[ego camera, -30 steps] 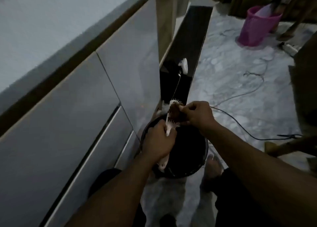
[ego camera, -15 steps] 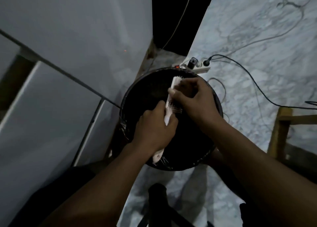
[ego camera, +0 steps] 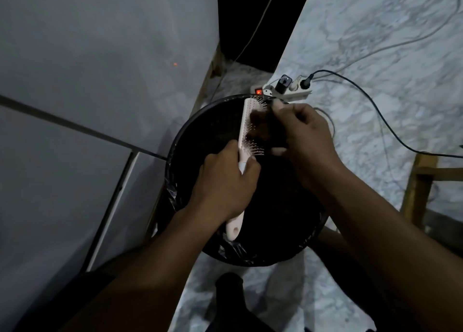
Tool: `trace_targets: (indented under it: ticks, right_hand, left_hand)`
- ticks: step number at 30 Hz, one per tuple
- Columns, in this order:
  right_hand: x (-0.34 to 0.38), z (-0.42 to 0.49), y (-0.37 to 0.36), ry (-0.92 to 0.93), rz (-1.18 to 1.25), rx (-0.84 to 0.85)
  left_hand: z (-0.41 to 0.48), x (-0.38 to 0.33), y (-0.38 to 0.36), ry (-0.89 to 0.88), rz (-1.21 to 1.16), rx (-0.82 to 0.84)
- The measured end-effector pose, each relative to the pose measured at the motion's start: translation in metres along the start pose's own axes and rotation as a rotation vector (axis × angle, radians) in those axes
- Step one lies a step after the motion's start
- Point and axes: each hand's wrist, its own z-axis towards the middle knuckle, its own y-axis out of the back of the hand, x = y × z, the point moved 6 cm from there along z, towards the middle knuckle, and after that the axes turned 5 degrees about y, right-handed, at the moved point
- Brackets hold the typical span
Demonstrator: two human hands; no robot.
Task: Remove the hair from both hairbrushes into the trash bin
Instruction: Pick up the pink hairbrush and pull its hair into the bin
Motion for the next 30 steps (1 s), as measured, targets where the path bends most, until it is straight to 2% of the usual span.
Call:
trace_targets:
  ticks: [3,5,7,10,13,15,17,19,21,25,28,30]
  right_hand:
    - [0.009,-0.003,-0.003,0.191,-0.257,0.023]
    - [0.011,-0.004,-0.001,0.245,-0.332,-0.006]
    - [0.009,-0.003,0.004,0.213,-0.28,-0.052]
    - [0.006,-0.004,0.008,0.054,-0.046,-0.108]
    - [0.001,-0.006,-0.002,-0.077,0.197,-0.013]
    - [0.007,-0.009,-0.008,-0.004,0.064,0.086]
    - [0.013,-0.009,-0.012,0.167,-0.253,0.162]
    - [0.012,-0.008,-0.01,0.218,-0.392,0.15]
    - [0.01,-0.003,0.0,0.162,-0.268,0.044]
    - [-0.001,-0.001,0.006,-0.108,0.207,-0.08]
    - [-0.006,-0.002,-0.001,-0.229,0.361,0.002]
    - [-0.001,-0.003,-0.006,-0.168,0.307,0.113]
  left_hand:
    - [-0.002,0.001,-0.005,0.003,0.026,0.031]
    - [-0.003,0.001,-0.008,0.0,0.044,0.042]
    - [-0.001,0.0,-0.006,-0.002,0.039,0.034]
    - [0.005,0.001,0.0,0.032,-0.039,-0.002]
    - [0.01,0.003,0.003,0.063,-0.045,-0.022]
    - [0.01,0.005,0.001,0.072,-0.04,-0.014]
    - [0.009,0.007,-0.001,0.083,-0.025,0.0]
    - [0.008,0.007,-0.002,0.069,-0.018,-0.001]
    - [0.007,0.004,-0.002,0.037,-0.025,-0.006]
    - [0.01,0.0,0.001,0.031,-0.073,-0.025]
    - [0.012,0.003,0.003,0.056,-0.077,-0.042]
    - [0.011,0.006,0.001,0.062,-0.075,-0.031]
